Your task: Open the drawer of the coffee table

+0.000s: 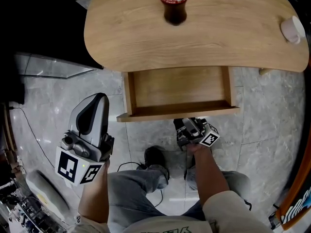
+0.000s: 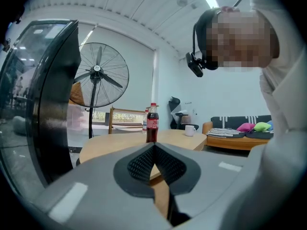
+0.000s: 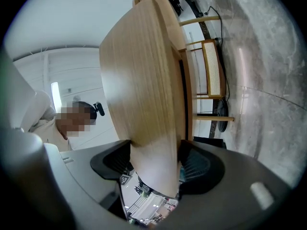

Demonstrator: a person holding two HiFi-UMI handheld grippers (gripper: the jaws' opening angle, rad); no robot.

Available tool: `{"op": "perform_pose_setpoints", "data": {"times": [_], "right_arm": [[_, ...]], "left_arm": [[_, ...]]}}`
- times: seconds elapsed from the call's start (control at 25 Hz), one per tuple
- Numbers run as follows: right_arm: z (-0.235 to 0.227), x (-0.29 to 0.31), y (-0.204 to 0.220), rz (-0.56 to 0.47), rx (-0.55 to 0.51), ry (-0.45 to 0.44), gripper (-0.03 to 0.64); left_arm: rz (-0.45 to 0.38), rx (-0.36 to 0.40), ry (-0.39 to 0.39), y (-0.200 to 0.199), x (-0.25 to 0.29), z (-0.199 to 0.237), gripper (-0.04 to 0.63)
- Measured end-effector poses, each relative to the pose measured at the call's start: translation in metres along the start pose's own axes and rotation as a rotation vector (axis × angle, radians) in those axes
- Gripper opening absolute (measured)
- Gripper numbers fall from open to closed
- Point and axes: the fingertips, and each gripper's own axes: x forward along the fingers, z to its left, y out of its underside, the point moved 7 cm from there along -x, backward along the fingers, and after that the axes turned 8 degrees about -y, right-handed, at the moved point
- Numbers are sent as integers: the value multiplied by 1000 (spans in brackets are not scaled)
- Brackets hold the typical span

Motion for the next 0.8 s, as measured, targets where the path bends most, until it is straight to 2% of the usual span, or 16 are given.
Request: {"op": "perform_pose_setpoints", "data": {"times": [0.24,0.36,0.52,0.68,0.8], "right_arm": [[-11,-18,3,33,51,48,323],[-14,-26,5,56,70,103,227],[-12,-35,11,148,90,163,218],[9,-42,19,229,108,241,212],[42,-29,21,309,112,261,167]], "left_arm": [[-3,-1,-3,3,1,3,-2],[-6,-7,-2,5,0,2,-2],[-9,-10,-5,2,-3,0,-1],[-7,-34,-18,-9,-7,-1,-2],[-2,-61,-25,-27,-9,-4,-2]]}}
